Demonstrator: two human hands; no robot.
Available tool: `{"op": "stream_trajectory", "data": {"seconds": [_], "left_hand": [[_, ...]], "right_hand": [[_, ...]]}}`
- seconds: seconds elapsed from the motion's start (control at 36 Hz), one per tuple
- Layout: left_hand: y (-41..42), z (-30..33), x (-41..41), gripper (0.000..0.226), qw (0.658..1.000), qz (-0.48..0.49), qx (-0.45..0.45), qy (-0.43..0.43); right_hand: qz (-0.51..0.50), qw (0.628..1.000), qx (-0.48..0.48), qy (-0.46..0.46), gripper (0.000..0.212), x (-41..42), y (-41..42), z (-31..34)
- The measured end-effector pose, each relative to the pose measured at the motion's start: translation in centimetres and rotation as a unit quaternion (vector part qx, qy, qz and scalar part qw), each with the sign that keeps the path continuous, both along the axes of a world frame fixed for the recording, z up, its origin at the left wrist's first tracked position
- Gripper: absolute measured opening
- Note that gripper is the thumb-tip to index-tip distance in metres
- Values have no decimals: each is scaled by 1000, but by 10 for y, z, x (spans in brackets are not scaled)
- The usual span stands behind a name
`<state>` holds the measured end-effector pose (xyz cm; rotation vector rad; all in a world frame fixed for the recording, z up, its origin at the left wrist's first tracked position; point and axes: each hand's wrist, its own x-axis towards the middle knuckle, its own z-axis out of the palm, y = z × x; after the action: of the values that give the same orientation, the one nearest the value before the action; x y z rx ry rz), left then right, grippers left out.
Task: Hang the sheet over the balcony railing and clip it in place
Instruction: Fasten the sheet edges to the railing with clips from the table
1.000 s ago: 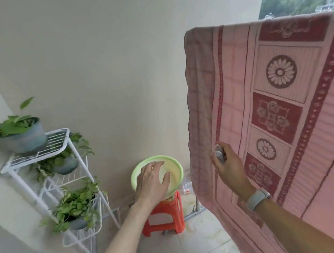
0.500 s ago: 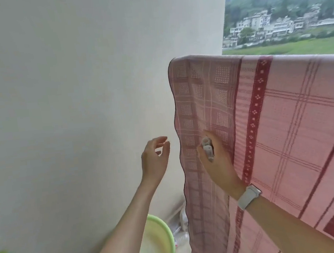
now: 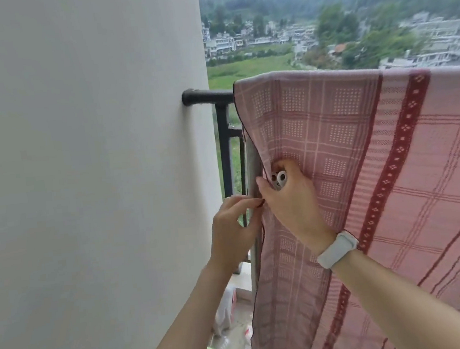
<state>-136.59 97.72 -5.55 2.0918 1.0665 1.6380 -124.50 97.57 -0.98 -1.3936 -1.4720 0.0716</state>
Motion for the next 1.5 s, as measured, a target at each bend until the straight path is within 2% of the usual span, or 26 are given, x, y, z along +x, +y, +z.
{"op": "stream_trajectory", "data": {"seconds": [0.08, 0.19, 0.28, 0.31, 0.36, 0.44, 0.64, 0.75, 0.89, 0.94, 1.06, 1.19, 1.36, 1.44, 1.5], "left_hand": [[10, 5, -12, 14, 997, -40, -30, -60], [32, 22, -13, 26, 968, -92, -173, -156], [48, 35, -4, 53, 932, -210, -255, -148], [52, 38, -1, 55, 920, -248, -268, -145], [57, 43, 3, 44, 894, -300, -289, -163], [61, 45, 4, 29, 870, -316, -309, -218], [62, 60, -2, 16, 897, -228, -264, -272], [65, 60, -15, 18, 892, -216, -246, -311], [64, 46, -17, 16, 874, -222, -272, -336], [65, 45, -15, 18, 876, -236, -273, -318], [67, 44, -17, 18, 882, -274, -271, -271], [66, 40, -21, 23, 882, -295, -280, -238], [61, 21, -23, 34, 858, -328, -316, -237], [56, 11, -20, 38, 888, -289, -296, -200], [54, 8, -16, 31, 906, -261, -273, -192]], "right_hand": [[12, 1000, 16, -2, 10, 2, -1, -3], [48, 998, 17, 23, 11, 3, -9, -7], [60, 998, 25, 28, 13, 3, -15, -7], [65, 997, 30, 28, 13, 3, -17, -7], [70, 997, 36, 26, 16, 1, -19, -9], [72, 996, 54, 28, 17, -3, -20, -11], [28, 992, 115, -42, 2, -22, -18, 1], [24, 989, 130, -64, 7, -32, -14, 11], [1, 988, 102, -115, 9, -35, -11, 2], [-3, 988, 84, -128, 15, -36, -11, -2], [-22, 977, 26, -213, 43, -30, -10, -13], [-12, 965, 15, -262, 55, -15, -9, -18], [41, 969, 6, -245, 51, 3, -10, -11], [100, 973, -31, -207, 54, 9, -11, -9], [134, 973, -55, -180, 54, 10, -14, -6]]}}
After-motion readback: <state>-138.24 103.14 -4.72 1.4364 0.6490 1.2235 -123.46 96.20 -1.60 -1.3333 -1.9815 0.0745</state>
